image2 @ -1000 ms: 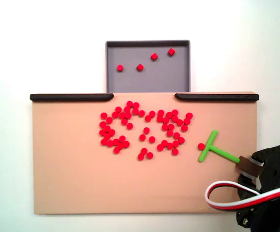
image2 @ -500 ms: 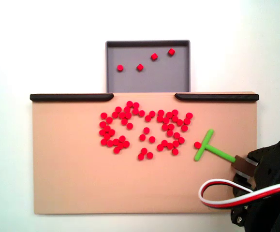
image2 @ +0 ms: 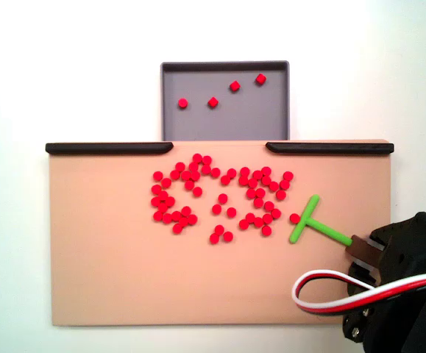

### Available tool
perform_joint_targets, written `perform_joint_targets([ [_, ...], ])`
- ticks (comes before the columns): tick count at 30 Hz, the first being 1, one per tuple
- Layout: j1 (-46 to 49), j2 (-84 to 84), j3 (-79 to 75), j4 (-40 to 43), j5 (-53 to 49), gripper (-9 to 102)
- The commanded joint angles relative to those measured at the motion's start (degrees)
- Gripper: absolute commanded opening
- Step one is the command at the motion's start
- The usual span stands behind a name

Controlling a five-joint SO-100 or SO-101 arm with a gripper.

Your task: Gather the right side granules

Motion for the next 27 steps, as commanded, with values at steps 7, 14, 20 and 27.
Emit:
perform_joint_targets([
  [7,-1.1,-0.4,0.7,0.4,1.1,0],
  [14,-1.7,-0.4,0.7,0.4,2.1,0],
  [20,-2.3,-0.4,0.7,0.4,3.3,0],
  [27,-2.9,-0.4,0.8,0.4,4.2,0],
])
